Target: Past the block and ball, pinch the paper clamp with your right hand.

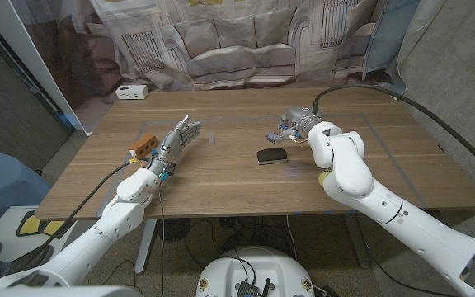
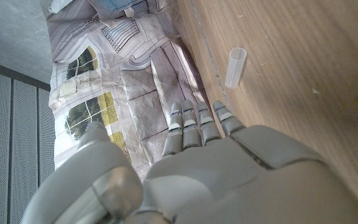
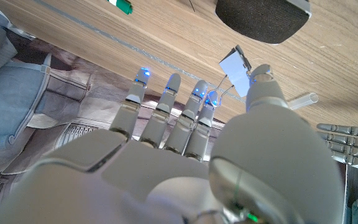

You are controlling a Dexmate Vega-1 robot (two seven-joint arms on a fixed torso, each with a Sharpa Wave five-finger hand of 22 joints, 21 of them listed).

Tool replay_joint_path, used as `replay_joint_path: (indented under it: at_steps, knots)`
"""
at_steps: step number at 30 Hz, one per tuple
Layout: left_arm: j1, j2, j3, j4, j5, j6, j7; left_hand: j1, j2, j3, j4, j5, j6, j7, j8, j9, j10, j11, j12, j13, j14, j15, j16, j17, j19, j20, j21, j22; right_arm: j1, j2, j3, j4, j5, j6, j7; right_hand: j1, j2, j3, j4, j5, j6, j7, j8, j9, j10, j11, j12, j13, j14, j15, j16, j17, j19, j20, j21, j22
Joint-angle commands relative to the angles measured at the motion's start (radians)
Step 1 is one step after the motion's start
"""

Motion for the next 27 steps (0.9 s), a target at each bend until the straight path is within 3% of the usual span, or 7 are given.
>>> replay_joint_path:
  at_steps: [1,19,27]
  knots:
    - [0.008,0.000,-0.004,-0.002,-0.005,-0.005,0.001,0.002,0.008,0.001,-0.008,-0.001,0.007,0.001,-0.001,0.004,0.006,0.001,-0.002,0.004,0.004,0.001,-0.003,0.001,0.010,-0.002,0.000,0.002,0.002,0.009,0.007,-0.001,-0.063,0.020,0.074,-0.007,-0.003,-0.002,-0.001,0.004,0.038,-0.045,-0.001,0.003,-0.007,-0.001,-0.004,0.001,-0.009,-0.066,-0.007,0.001,-0.002,0.002,0.002,0.002]
    - [0.006,0.003,-0.004,-0.010,0.002,-0.003,0.008,0.001,0.008,0.003,-0.010,-0.001,0.007,0.000,-0.001,0.004,0.006,0.004,-0.002,0.004,0.005,-0.001,-0.003,0.002,0.010,-0.002,0.000,0.002,0.005,0.014,0.031,-0.001,-0.116,0.114,0.194,0.004,-0.002,0.001,-0.011,0.008,0.032,-0.045,-0.006,0.004,-0.021,-0.009,-0.003,0.002,-0.022,-0.063,-0.009,0.006,0.003,0.004,0.006,0.002]
    - [0.004,0.003,0.000,-0.014,0.005,0.000,0.009,0.001,0.008,0.003,-0.010,-0.001,0.007,0.002,-0.001,0.004,0.006,0.002,-0.003,0.004,0.005,-0.001,-0.003,0.002,0.010,-0.002,-0.001,0.002,-0.011,0.028,0.043,0.002,-0.126,0.134,0.199,0.004,-0.004,0.000,-0.013,0.009,0.024,-0.045,-0.009,0.004,-0.028,-0.010,-0.004,0.002,-0.031,-0.059,-0.012,0.007,-0.001,0.004,0.005,0.002]
